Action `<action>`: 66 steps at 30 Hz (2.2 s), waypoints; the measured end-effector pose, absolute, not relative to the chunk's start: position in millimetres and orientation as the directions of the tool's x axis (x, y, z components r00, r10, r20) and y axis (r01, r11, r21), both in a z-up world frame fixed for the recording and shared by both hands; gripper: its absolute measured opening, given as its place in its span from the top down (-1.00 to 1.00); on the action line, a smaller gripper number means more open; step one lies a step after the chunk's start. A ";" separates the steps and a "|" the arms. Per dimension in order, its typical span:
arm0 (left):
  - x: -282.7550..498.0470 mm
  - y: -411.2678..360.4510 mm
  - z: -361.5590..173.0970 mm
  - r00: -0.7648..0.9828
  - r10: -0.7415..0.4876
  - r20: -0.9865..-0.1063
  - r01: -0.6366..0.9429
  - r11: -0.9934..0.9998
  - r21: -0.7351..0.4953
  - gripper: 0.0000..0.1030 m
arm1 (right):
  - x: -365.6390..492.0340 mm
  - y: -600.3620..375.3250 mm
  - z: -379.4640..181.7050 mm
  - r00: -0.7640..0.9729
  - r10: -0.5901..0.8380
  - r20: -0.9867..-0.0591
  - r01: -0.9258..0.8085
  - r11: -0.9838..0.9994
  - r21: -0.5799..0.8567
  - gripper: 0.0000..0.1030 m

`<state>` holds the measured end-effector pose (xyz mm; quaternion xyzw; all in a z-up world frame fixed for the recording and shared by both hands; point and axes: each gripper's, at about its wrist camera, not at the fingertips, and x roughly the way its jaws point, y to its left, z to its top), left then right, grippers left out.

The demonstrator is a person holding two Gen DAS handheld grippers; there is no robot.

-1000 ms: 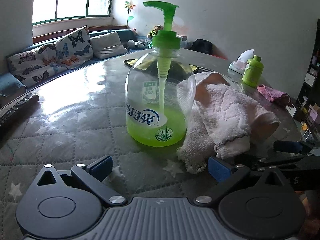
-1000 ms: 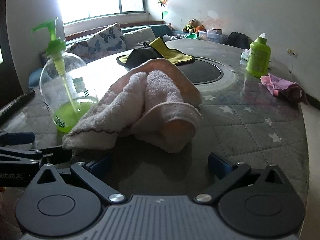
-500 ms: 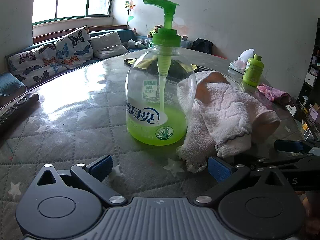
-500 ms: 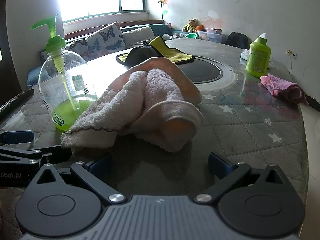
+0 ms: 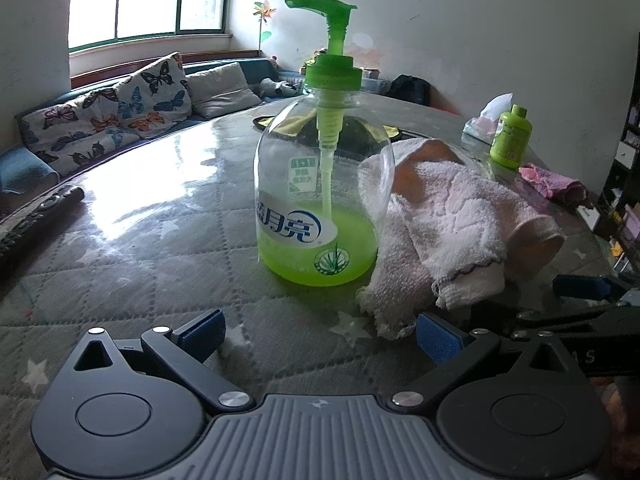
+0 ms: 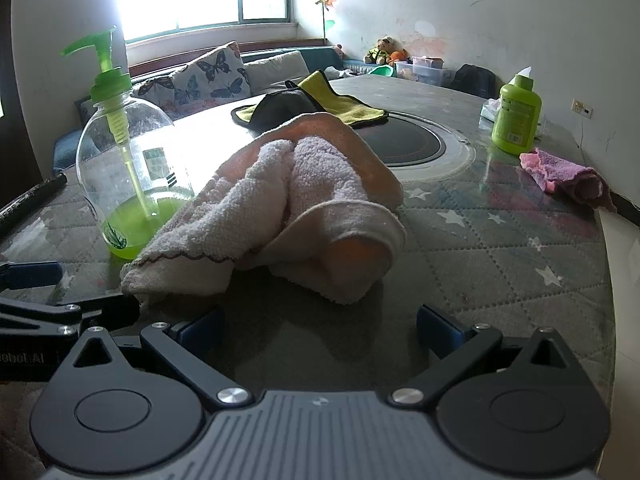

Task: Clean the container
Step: 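Open both grippers and pull them back from the bottle and towel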

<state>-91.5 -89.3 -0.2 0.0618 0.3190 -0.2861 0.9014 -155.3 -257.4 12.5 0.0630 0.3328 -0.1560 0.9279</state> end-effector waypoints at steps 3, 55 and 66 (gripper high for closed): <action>-95.3 -89.8 -0.8 0.641 -0.460 -0.614 0.546 0.836 -0.055 -1.00 | -156.9 -256.8 12.6 0.727 -0.253 -0.638 0.335 0.942 0.008 -1.00; -36.6 -42.3 -0.1 0.704 -0.319 -0.635 0.421 0.907 0.010 -1.00 | -188.1 -301.1 12.6 0.631 -0.433 -0.643 0.575 0.818 0.013 -1.00; 10.0 -31.4 -1.3 0.705 -0.320 -0.633 0.421 0.907 0.010 -1.00 | -170.3 -330.4 10.4 0.588 -0.496 -0.639 0.650 0.760 0.008 -1.00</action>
